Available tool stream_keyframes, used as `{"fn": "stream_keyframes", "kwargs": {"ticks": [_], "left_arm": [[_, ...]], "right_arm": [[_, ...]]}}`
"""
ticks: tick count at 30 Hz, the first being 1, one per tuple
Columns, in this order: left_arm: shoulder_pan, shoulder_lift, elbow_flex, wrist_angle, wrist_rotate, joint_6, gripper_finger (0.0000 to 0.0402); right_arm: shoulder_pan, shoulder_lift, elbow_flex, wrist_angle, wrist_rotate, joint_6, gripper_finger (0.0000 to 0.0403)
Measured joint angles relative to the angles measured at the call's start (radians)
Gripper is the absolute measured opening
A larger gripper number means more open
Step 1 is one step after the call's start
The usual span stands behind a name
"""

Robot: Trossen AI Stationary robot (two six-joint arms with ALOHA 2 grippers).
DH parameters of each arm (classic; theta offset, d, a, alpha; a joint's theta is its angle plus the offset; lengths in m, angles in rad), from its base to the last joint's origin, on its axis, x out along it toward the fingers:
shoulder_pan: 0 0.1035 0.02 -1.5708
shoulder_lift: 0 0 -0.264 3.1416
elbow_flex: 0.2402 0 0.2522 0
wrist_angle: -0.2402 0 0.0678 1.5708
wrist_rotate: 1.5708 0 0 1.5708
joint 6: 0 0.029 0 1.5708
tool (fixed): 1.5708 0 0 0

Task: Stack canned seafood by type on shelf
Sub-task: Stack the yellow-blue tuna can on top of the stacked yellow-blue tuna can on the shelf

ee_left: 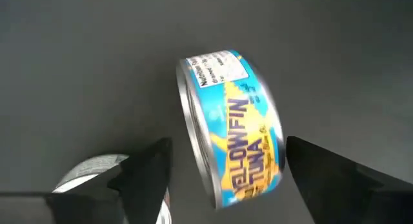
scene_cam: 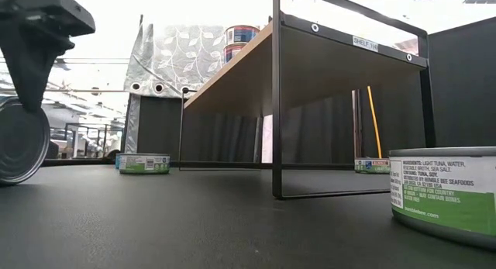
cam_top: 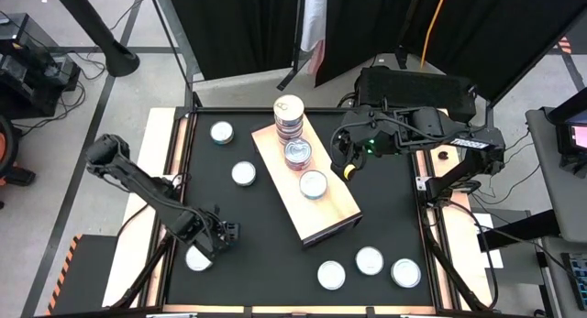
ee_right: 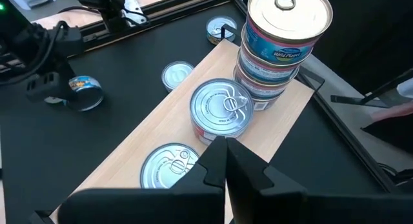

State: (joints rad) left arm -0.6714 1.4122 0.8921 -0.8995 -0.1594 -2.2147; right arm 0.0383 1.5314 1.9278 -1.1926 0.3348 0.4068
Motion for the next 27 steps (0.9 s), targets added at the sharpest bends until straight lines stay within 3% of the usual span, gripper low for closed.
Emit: {"fn": "stream_keyframes", "kwargs": {"ticks": [4,9,13,19,22,27], "left_arm": [[0.019,0.008,0.000,0.000,-0.028,0.062,0.0245],[0.058,0.000,0.000,-0.001,-0.033,0.208,0.0139],[0.092,-0.043,0.010,-0.004,-0.045,0.307,0.0141],[0.162,-0.156,0.123,0.005,-0.169,0.556,0.0141],[0.205,-0.199,0.213,0.049,-0.258,0.794,0.0141],[0.263,-0.217,0.360,0.337,-0.318,1.478,0.0141]], "right_arm": [[-0.001,0.000,0.000,0.021,0.001,-0.008,0.0000],[-0.014,0.000,0.000,0.046,0.003,-0.031,0.0000],[-0.024,0.000,0.000,0.059,0.001,-0.033,0.0000],[-0.025,0.000,0.000,0.059,0.000,-0.037,0.0000],[-0.025,0.000,0.000,0.059,0.000,-0.037,0.0000],[-0.033,-0.007,0.000,0.059,-0.001,-0.036,0.0000]]}}
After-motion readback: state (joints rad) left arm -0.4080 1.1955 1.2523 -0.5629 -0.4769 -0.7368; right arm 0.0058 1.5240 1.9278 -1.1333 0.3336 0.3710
